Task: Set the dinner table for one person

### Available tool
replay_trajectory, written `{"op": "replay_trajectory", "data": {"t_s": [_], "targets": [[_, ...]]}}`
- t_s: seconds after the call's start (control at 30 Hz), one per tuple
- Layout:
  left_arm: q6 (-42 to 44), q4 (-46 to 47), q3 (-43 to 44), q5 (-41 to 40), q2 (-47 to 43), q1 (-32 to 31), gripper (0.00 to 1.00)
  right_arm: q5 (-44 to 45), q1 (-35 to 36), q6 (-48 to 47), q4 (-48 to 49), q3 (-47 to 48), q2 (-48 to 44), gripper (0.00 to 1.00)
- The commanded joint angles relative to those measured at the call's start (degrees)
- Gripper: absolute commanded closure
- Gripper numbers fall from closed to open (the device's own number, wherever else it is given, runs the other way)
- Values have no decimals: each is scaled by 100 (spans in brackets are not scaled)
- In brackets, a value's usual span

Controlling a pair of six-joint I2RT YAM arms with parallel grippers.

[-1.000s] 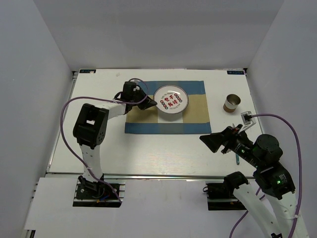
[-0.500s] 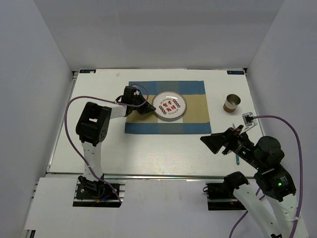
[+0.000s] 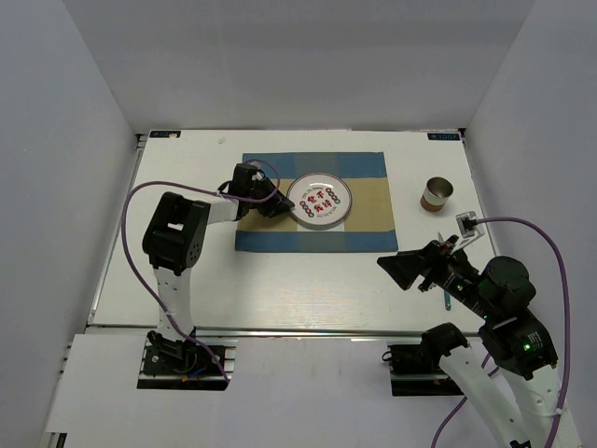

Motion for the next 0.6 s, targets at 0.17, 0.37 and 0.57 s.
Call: {"op": "replay_trajectory", "data": {"t_s": [0.17, 0.37, 0.57], "targets": [[204, -651, 117, -557, -896, 30, 2, 48, -8, -124, 269, -176, 81, 11], [635, -2241, 547, -2059, -1784, -31, 2, 1480, -26, -63, 506, -825, 1502, 11], [1240, -4436, 1303, -3115, -2382, 30, 2, 3220, -157, -325, 911, 83, 3779, 11]]}}
